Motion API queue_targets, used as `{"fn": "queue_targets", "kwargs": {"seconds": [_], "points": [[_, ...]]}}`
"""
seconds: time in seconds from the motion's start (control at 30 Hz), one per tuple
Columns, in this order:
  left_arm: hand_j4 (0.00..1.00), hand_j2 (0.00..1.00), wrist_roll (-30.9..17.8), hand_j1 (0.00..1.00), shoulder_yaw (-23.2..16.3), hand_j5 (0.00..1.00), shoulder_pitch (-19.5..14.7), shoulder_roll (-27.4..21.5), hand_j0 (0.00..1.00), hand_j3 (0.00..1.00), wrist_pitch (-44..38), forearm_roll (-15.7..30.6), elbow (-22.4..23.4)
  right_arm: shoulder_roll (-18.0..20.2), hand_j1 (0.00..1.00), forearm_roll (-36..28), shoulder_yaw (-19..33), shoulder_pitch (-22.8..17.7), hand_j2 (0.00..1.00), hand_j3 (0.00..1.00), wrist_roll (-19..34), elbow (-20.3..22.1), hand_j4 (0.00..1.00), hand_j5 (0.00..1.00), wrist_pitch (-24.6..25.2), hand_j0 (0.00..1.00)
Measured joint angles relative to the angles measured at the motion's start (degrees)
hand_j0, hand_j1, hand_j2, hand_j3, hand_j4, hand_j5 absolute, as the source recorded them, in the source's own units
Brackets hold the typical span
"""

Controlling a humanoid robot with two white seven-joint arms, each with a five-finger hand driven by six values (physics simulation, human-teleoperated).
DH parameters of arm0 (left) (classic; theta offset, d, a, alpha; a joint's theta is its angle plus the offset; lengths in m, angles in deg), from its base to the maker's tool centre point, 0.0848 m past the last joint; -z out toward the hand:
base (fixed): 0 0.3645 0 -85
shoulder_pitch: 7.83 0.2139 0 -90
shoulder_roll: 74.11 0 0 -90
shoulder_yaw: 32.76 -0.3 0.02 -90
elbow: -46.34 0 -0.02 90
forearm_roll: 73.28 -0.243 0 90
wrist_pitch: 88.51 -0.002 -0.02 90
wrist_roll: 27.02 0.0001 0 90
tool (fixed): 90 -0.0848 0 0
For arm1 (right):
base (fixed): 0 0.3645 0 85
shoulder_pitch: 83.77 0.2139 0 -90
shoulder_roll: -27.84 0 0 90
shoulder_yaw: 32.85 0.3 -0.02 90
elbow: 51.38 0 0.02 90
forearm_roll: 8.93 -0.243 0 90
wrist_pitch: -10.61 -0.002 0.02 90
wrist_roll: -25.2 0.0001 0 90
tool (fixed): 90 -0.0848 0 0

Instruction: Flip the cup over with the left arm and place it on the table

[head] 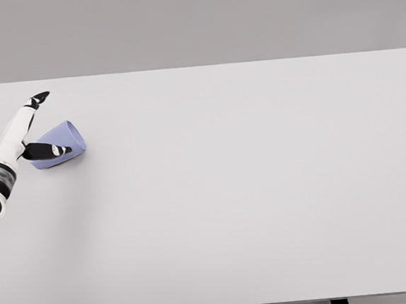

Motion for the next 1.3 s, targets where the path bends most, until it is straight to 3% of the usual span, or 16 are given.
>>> {"fn": "queue_targets", "kwargs": {"seconds": [0.47, 0.9, 1.3], "points": [[1.00, 1.00, 0.85, 1.00, -5.03, 1.00, -2.20, 0.37, 1.00, 1.00, -3.98, -0.33, 0.00, 0.00, 1.00, 0.00, 0.00, 0.09, 1.00, 1.00, 0.00, 0.00, 1.00, 1.00, 0.00, 1.00], [1.00, 1.00, 0.70, 1.00, -7.23, 1.00, -3.51, -0.10, 1.00, 1.00, -4.68, -4.32, -0.01, 0.00, 1.00, 0.00, 0.00, 0.00, 1.00, 1.00, 0.00, 0.00, 1.00, 1.00, 0.00, 1.00], [1.00, 1.00, 0.68, 1.00, -11.16, 1.00, -5.36, -0.02, 1.00, 1.00, -4.68, -4.82, 0.08, 0.00, 1.00, 0.00, 0.00, 0.00, 1.00, 1.00, 0.00, 0.00, 1.00, 1.00, 0.00, 1.00]]}}
